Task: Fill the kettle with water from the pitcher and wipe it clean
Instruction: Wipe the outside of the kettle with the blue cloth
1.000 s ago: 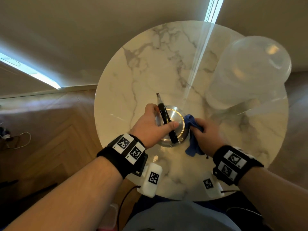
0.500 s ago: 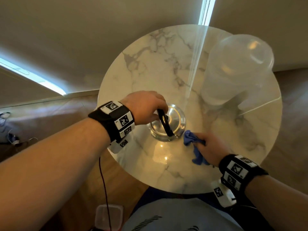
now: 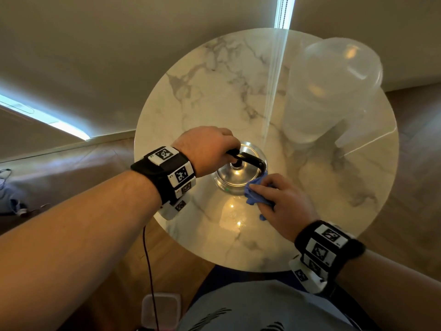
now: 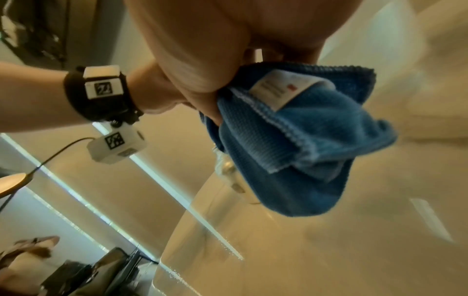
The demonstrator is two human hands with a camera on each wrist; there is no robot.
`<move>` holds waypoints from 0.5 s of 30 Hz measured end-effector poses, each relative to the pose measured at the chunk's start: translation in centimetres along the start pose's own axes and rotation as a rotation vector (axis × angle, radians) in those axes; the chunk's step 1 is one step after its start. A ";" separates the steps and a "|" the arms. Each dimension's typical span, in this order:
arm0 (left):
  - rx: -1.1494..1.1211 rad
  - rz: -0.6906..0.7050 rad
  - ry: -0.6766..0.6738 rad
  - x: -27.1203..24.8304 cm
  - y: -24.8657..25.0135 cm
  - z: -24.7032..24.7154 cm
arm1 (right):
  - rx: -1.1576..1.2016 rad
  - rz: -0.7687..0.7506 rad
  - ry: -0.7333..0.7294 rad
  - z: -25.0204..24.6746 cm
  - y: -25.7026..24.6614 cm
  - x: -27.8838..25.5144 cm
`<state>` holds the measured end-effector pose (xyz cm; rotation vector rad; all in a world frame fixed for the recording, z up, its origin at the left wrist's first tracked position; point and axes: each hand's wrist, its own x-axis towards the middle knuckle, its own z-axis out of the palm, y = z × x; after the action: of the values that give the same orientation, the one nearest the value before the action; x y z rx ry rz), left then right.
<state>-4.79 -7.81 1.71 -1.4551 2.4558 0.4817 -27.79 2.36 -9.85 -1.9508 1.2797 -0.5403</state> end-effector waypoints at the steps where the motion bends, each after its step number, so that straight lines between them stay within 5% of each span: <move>1: -0.003 -0.016 0.015 0.1 0.1 0.1 | 0.004 -0.021 0.001 0.6 -0.5 0.6; 7: -0.056 -0.094 0.100 0.5 0.1 0.5 | -0.181 -0.092 0.092 3.2 -2.9 3.3; 11: -0.092 -0.121 0.140 0.8 -0.8 0.3 | -0.165 -0.154 -0.057 3.2 -2.1 2.8; 15: -0.105 -0.170 0.190 1.9 -2.0 -0.5 | -0.013 0.151 -0.061 -0.1 0.6 1.1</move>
<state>-3.96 -10.42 1.19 -1.8117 2.4495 0.4620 -27.77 1.18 -10.25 -1.8486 1.3810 -0.3957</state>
